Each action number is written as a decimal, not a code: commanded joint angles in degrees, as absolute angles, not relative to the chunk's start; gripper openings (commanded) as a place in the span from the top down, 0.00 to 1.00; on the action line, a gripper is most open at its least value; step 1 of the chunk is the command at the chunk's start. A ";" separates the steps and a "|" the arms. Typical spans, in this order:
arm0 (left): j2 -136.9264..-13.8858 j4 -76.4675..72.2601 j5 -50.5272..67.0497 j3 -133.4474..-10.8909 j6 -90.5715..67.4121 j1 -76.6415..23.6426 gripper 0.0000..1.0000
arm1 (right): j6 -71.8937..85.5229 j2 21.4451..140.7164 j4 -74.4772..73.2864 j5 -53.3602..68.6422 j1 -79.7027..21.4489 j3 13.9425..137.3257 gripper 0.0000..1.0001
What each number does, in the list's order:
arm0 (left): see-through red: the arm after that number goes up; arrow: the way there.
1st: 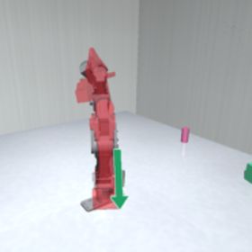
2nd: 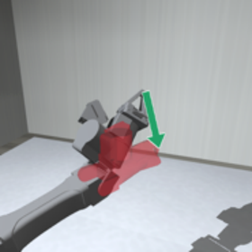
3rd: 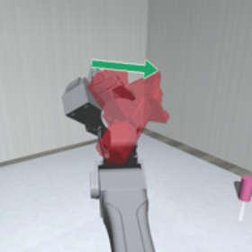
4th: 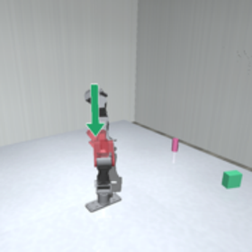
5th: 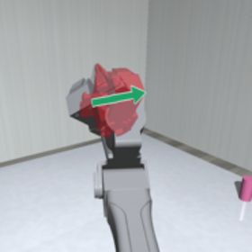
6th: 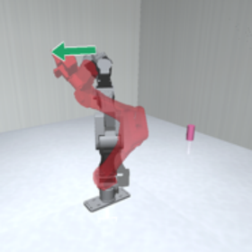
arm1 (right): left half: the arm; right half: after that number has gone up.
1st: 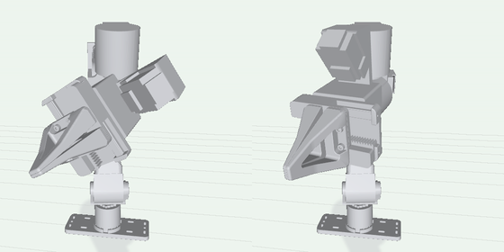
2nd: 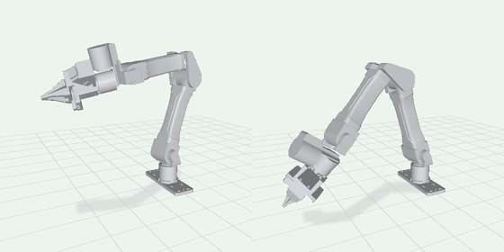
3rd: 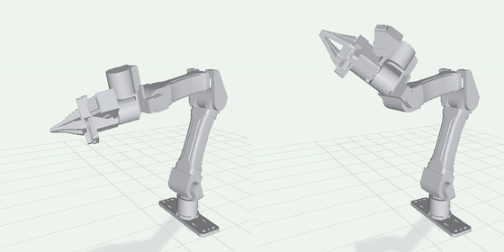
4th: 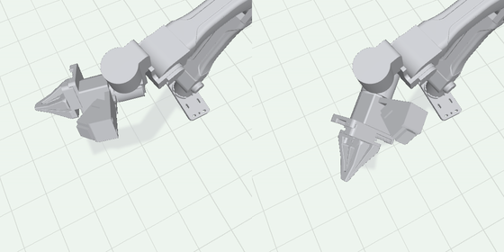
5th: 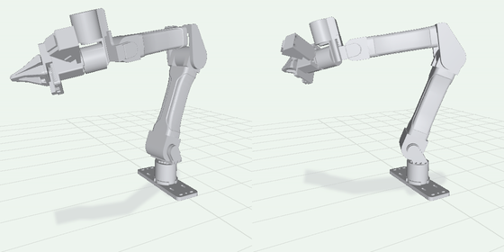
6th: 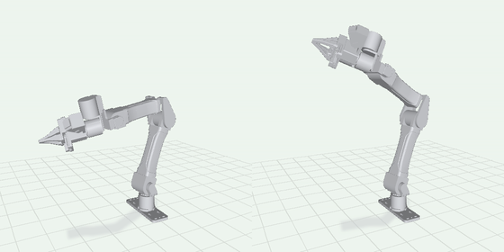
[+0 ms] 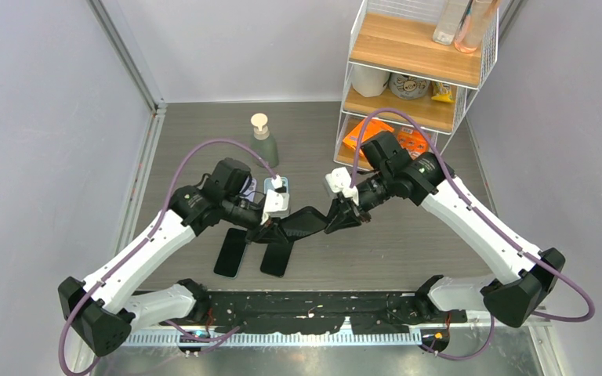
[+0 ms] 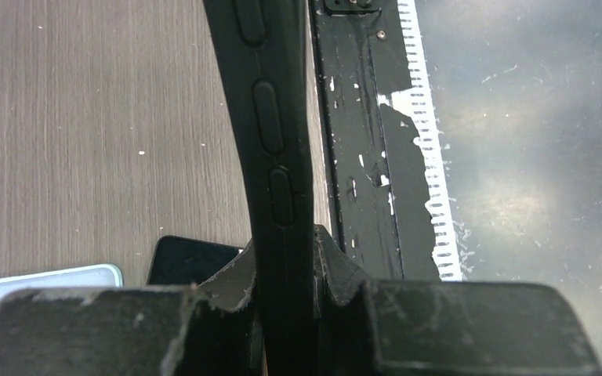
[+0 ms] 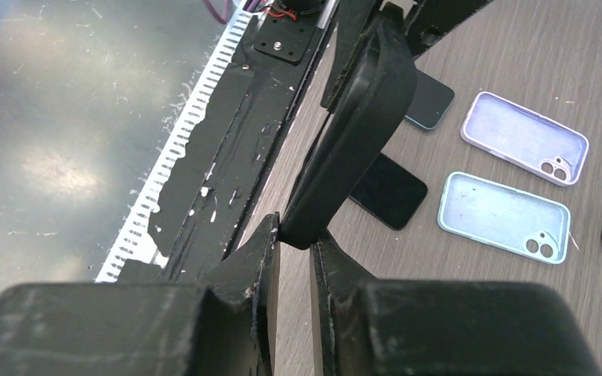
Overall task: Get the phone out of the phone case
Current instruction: Remove the phone case from the phone.
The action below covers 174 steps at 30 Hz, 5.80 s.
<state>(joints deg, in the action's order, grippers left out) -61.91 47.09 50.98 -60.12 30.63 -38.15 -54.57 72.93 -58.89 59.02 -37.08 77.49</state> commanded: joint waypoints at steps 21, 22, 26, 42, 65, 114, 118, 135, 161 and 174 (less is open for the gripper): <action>-61.81 51.08 63.64 -59.18 43.92 -45.56 1.00 | -61.00 75.56 -52.00 50.39 -38.14 81.05 0.95; -61.87 51.19 63.64 -59.11 44.09 -45.73 1.00 | -61.00 75.49 -51.93 50.33 -38.14 81.00 0.95; -62.17 52.33 63.88 -59.07 45.61 -46.18 1.00 | -61.83 75.21 -51.80 50.35 -38.21 80.85 0.95; -63.36 54.87 63.25 -58.71 49.91 -46.58 1.00 | -68.55 74.81 -54.21 49.16 -39.99 80.44 0.95; -60.27 45.90 50.19 -56.66 42.23 -46.93 1.00 | -44.00 72.87 -37.63 37.88 -39.24 75.10 0.84; -52.14 31.95 39.59 -56.38 22.21 -33.04 1.00 | -32.46 63.84 -37.37 52.53 -37.97 76.27 0.05; -52.84 31.49 40.54 -56.54 21.94 -33.04 1.00 | -31.39 64.96 -35.21 54.25 -38.09 75.89 0.16; -53.92 30.14 43.90 -56.42 20.56 -32.98 1.00 | -30.71 67.95 -34.21 54.55 -38.07 75.52 0.42; -54.73 24.13 43.24 -56.60 17.07 -33.05 1.00 | -25.96 76.06 -32.08 59.24 -40.81 76.50 0.62; -53.03 23.56 38.06 -55.79 15.91 -33.00 0.55 | -29.29 74.14 -34.62 53.28 -41.29 75.28 0.95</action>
<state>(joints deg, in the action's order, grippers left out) -55.24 35.00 39.09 -54.48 16.67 -32.99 -27.86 76.51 -32.21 54.81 -39.27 75.35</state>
